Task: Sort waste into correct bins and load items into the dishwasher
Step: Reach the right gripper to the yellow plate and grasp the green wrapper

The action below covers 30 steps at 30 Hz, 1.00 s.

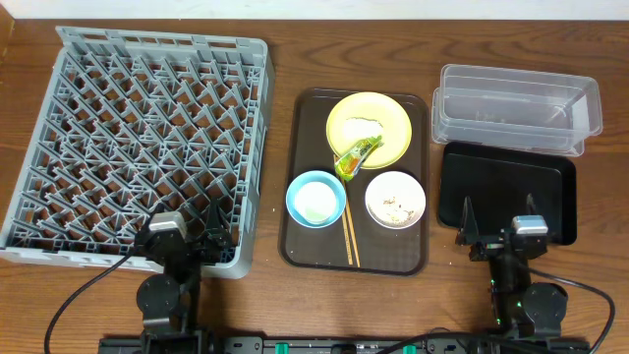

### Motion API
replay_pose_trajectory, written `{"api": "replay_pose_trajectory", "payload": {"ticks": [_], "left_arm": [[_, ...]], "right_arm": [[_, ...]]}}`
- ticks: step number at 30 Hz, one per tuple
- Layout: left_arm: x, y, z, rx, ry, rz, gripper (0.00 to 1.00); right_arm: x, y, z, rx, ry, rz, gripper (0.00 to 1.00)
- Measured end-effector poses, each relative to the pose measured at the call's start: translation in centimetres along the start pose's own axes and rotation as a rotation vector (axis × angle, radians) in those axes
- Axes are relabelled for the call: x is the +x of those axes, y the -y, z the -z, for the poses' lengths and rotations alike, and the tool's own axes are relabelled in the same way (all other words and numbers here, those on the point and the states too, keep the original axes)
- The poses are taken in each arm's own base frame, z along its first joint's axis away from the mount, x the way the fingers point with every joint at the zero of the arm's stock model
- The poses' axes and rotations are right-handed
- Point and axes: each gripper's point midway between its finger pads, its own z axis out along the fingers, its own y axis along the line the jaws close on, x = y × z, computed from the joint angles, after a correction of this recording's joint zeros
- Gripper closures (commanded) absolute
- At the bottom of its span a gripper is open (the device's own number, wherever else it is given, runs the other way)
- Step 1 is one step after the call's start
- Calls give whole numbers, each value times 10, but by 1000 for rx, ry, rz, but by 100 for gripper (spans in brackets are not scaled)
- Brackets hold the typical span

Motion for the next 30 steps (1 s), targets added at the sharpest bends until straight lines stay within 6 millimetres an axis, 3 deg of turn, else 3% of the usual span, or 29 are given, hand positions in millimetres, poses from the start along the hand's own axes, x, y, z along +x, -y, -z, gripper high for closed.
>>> {"api": "replay_pose_trajectory", "payload": {"ticks": [6,9,14,19,25,30], "left_arm": [[14,-1,1,-10,-96,27,2],[22,-2,2,-20,-175,37,2],[4,1,4,-35,-259,43,2],[-9,4,8,-58,-396,46,2],[-18,6,15,-89,-595,52,2],[-26,8,17,-102,-664,54,2]], "right_arm": [[14,1,3,8,-89,-69,1],[9,1,5,11,-132,-84,1],[-9,1,4,17,-202,-98,1],[-6,0,-1,22,-399,-108,1],[-9,-2,-14,2,-635,-66,1],[-28,-17,-32,-88,-671,-98,1]]}}
